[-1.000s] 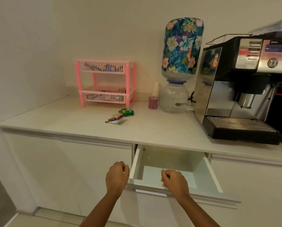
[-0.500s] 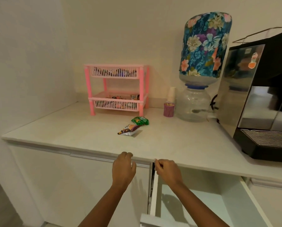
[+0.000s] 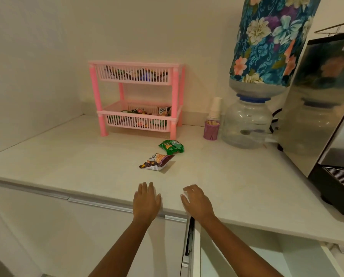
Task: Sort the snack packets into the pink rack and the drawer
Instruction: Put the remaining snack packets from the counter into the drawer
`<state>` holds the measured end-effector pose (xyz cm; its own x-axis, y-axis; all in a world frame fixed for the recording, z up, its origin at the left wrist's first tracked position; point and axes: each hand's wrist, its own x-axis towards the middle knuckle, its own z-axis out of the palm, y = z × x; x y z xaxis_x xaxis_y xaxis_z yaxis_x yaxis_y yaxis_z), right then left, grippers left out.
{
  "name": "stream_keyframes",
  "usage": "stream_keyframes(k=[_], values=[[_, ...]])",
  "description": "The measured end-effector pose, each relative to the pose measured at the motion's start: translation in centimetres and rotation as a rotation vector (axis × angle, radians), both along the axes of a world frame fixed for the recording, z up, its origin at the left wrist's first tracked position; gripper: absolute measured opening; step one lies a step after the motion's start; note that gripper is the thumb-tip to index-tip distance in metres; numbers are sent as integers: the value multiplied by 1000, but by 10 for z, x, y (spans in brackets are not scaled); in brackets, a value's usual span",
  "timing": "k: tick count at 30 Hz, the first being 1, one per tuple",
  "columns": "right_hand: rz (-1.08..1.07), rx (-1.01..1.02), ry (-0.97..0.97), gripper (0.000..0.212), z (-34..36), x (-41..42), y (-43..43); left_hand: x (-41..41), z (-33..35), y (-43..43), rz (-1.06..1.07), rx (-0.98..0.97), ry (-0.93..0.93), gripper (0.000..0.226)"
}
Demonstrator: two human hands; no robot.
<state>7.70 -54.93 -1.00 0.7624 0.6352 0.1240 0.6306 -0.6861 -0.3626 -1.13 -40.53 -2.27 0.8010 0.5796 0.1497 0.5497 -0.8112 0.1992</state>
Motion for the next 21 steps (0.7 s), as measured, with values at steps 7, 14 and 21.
stream_keyframes(k=[7,14,21], values=[[-31,-203,-29,53,-26,25,11,36,-16,21,-38,-58,99,58],[-40,-76,-23,56,-21,47,41,55,-25,37,-40,-62,26,57],[19,99,10,77,13,68,102,62,-30,44,-26,-83,10,58]])
